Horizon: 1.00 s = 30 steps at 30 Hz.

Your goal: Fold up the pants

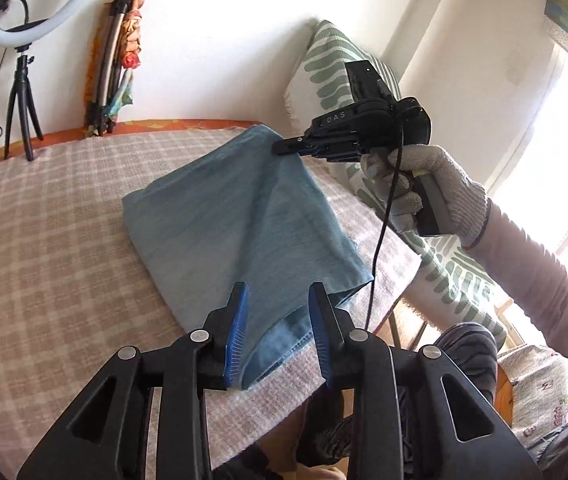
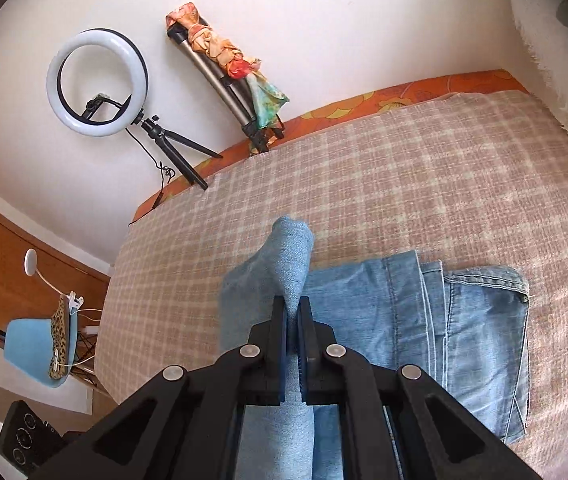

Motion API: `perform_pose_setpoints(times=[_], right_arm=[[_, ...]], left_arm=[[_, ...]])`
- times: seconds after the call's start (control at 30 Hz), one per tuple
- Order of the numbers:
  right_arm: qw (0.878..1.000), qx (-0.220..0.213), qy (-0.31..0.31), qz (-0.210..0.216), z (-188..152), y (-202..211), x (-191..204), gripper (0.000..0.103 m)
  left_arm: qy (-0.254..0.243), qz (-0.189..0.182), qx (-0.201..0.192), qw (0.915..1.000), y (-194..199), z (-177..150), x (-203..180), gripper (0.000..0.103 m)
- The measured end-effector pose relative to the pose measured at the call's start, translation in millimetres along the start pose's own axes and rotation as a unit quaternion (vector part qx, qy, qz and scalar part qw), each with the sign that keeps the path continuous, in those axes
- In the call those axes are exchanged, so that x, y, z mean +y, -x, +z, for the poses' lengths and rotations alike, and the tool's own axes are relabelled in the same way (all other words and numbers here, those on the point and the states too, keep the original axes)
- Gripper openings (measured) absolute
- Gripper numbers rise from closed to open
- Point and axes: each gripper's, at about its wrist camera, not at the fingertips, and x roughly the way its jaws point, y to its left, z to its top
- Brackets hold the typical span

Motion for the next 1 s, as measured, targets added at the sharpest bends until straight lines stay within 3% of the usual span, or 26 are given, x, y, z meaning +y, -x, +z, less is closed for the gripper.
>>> perform_pose_setpoints(times=[0.1,0.2,0.27,0.3,0.37,0.4,0.57,0.7,0.77,0.8,0.9,1.0], right_arm=[[1.0,0.0,-0.026,-0.001,8.4,-5.1,-38.7,0.002],[0.999,0.016,-0.035,0.004,9.6,-22.9,-65.7,0.002],[0.999,0.025,-0.045,0.005,2.9,-28.9,-74.4,0.009],[0.999,0.03,-0.045,0.004,-1.8,-26.8,-77.8,0.013],[0.999,0.027,-0.031,-0.007,-14.3,-14.6,-78.6,0.036],[0.999,0.026,-0.023,-0.01,-22.9,-6.2,-78.1,0.042],[0.998,0.042,-0.032,0.02,-75.5,17.6,-83.5,0.046],[0.998,0.06,-0.025,0.015,-107.0,13.2,-73.4,0.058],[0.997,0.07,-0.015,-0.007,-115.1,6.1,-67.9,0.054],[0.997,0.071,-0.005,-0.01,-117.4,3.4,-63.8,0.034],[0.997,0.059,0.017,-0.039,-117.0,7.4,-48.1,0.011],[0.997,0.042,0.053,-0.045,-110.3,30.4,-29.1,0.008]], left_arm=[[0.006,0.021,0.018,0.9996,-28.7,4.2,8.8,0.029],[-0.027,0.022,0.06,0.9976,-73.7,1.5,-1.6,0.029],[-0.035,0.021,0.089,0.9952,-103.0,-4.6,-5.9,0.029],[-0.038,0.019,0.102,0.9939,-113.5,-9.1,-9.0,0.029],[-0.042,0.017,0.111,0.9928,-125.7,-15.6,-12.3,0.029],[-0.043,0.016,0.111,0.9927,-128.7,-17.7,-13.0,0.029],[-0.029,0.003,0.104,0.9942,-125.8,-13.3,-6.7,0.029],[-0.038,0.031,0.076,0.9959,-102.7,-0.8,6.5,0.029],[-0.034,0.055,0.064,0.9958,-92.3,4.6,18.9,0.029],[-0.029,0.062,0.062,0.9957,-88.7,5.3,25.4,0.029],[-0.027,0.084,0.063,0.9941,-87.0,8.1,39.9,0.029],[-0.032,0.086,0.061,0.9939,-89.6,9.7,41.9,0.029]])
